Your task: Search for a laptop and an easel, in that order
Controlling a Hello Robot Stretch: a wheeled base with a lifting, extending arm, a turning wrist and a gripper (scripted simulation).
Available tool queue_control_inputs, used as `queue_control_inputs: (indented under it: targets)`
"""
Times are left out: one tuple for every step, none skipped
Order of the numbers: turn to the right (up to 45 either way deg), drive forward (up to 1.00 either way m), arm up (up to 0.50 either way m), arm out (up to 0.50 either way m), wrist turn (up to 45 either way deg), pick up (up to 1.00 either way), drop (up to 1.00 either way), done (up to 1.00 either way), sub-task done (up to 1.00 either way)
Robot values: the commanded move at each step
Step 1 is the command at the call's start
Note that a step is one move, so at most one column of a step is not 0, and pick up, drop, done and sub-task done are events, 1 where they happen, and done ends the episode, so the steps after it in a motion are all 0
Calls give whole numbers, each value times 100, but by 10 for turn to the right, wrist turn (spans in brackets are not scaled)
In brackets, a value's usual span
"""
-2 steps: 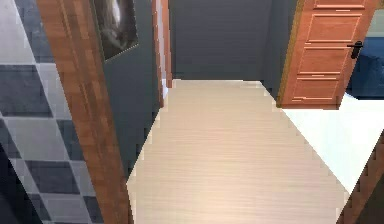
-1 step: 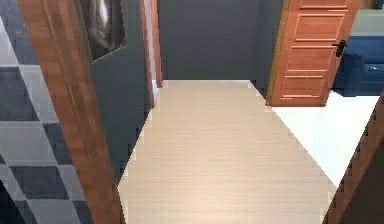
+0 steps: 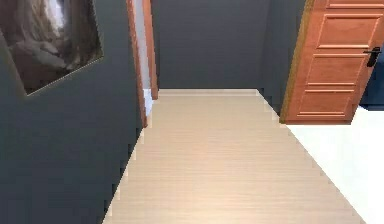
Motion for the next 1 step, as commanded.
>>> queue_control_inputs:
  targets:
    - [60, 0, 0, 0, 0, 0, 0, 0, 0]
